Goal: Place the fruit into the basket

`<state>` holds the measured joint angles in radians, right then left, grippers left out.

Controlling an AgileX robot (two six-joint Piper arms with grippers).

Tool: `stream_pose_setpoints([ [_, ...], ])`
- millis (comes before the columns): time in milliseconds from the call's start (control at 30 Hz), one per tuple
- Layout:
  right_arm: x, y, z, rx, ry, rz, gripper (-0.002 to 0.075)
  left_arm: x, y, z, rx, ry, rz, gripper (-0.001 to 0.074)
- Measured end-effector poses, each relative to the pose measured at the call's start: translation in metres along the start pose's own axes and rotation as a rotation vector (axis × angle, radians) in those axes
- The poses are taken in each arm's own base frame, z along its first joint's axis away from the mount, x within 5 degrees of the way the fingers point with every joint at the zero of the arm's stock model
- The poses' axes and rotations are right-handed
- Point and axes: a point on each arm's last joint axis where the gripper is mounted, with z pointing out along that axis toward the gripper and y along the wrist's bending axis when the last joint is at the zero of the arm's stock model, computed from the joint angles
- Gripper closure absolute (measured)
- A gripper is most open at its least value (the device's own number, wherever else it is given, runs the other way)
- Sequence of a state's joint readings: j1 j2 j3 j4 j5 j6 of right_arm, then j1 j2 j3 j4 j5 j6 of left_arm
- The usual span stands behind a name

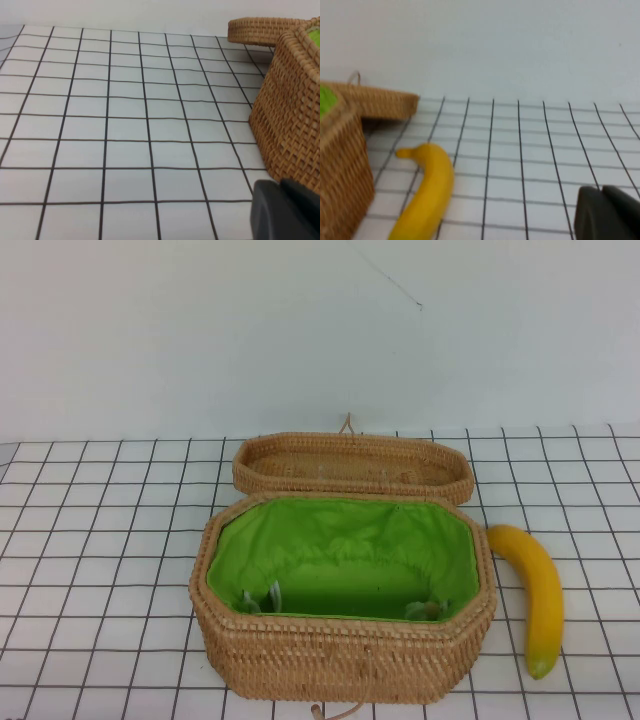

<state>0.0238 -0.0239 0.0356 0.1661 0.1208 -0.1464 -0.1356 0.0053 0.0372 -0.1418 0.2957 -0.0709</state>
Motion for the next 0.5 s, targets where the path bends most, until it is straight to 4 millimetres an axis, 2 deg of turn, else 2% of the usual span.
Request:
stream_pose_setpoints([
  [100,-0.004,0.000,0.000,-0.001,-0.046,0.075,0.0729,0.000,0.000,0.000,0.000,0.000,0.000,0.0735],
  [367,-0.014,-0.004,-0.001,0.002,-0.159,0.531,0.0728,0.000,0.000,0.000,0.000,0.000,0.000,0.0735],
  [500,-0.020,-0.010,-0.003,0.041,-0.247,0.585,0.0729,0.000,0.000,0.000,0.000,0.000,0.000,0.0735],
])
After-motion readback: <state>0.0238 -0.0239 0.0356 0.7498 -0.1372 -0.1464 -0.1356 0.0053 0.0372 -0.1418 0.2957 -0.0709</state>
